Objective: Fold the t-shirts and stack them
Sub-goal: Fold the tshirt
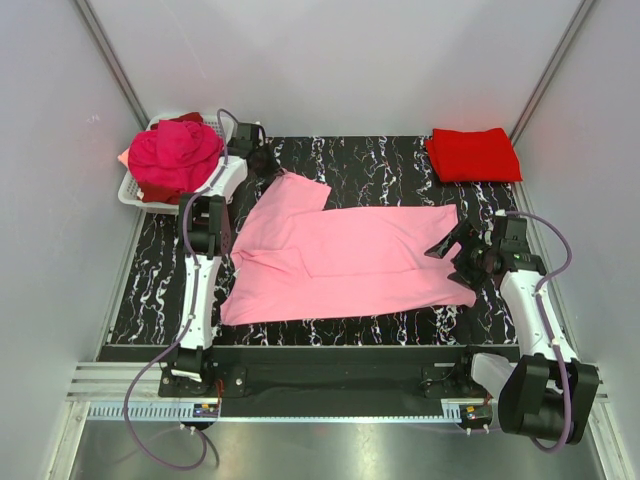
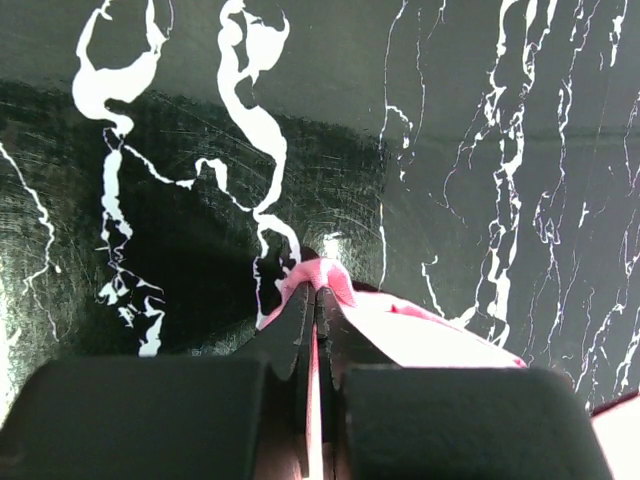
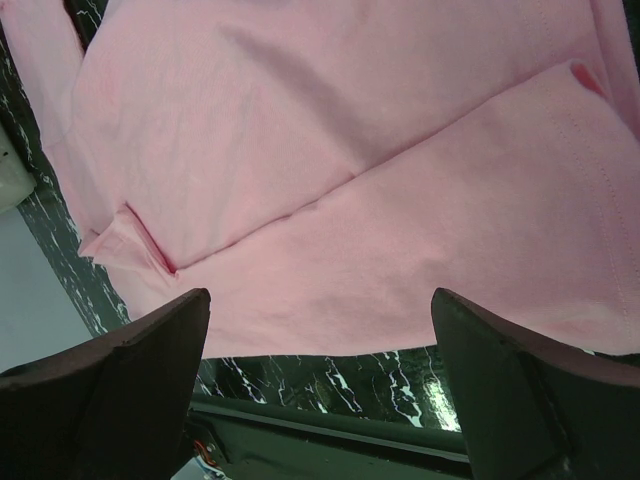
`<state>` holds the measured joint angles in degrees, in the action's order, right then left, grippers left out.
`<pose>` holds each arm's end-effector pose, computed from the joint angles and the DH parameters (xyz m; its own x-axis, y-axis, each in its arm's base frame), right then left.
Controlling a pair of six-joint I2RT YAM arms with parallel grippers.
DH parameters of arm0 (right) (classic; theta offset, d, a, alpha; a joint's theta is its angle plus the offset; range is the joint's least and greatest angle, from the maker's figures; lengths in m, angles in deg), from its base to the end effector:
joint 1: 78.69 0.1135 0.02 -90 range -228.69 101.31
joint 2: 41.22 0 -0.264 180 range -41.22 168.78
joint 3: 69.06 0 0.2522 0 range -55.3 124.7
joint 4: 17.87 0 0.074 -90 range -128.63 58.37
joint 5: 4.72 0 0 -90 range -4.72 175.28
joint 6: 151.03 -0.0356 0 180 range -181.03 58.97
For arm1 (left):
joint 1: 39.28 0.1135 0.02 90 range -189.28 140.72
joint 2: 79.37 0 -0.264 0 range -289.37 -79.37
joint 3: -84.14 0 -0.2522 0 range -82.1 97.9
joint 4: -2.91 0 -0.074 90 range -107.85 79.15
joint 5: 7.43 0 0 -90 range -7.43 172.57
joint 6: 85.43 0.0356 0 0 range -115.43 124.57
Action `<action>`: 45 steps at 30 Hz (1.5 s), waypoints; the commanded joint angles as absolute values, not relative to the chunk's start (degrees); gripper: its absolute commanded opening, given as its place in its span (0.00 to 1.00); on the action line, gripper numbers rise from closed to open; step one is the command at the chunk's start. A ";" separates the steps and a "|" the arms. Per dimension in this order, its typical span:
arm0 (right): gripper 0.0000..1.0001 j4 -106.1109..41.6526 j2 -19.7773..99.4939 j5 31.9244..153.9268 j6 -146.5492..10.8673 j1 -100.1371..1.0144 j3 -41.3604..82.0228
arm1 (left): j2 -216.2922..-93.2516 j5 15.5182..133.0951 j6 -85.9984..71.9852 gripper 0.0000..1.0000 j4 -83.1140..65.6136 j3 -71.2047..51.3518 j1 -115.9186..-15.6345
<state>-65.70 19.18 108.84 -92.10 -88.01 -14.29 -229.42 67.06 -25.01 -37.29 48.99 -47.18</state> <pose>0.2037 -0.0190 0.2326 -0.7237 0.5982 -0.3442 0.3352 0.7406 0.5823 0.5692 -0.0886 0.1453 -0.7705 -0.3733 -0.5167 -0.0712 0.8559 -0.5122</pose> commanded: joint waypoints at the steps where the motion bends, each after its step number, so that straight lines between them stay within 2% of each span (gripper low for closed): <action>1: 0.99 -63.98 19.86 109.46 -91.52 -87.48 -12.59 | -226.77 66.66 -23.73 0.00 -38.46 46.85 -47.54; 6: 1.00 -63.54 23.02 109.02 -92.31 -87.48 -7.42 | -219.04 69.55 -23.90 0.00 -42.22 43.60 -47.54; 11: 0.99 -63.54 32.94 104.02 -92.75 -87.48 1.11 | -207.70 73.24 -24.78 0.00 -42.23 30.52 -47.80; 14: 0.97 -64.41 40.50 99.01 -92.49 -87.48 8.49 | -202.69 73.95 -24.69 0.00 -45.04 28.65 -48.24; 16: 0.96 -65.64 47.06 95.24 -91.44 -87.57 14.90 | -201.28 73.95 -24.43 0.00 -46.53 28.21 -48.77; 24: 0.81 -68.45 69.39 87.67 -89.59 -88.00 34.33 | -199.60 71.85 -24.61 0.00 -48.03 28.12 -50.61; 32: 0.75 -69.60 81.20 85.81 -86.61 -88.09 46.54 | -197.58 71.93 -23.91 0.00 -46.80 24.61 -51.14; 37: 0.70 -70.83 85.69 85.55 -85.90 -88.18 50.16 | -196.53 72.90 -23.11 0.00 -47.06 23.81 -51.23; 45: 0.58 -67.50 85.17 86.95 -87.22 -88.18 45.51 | -196.09 73.25 -23.55 0.00 -47.33 24.08 -51.14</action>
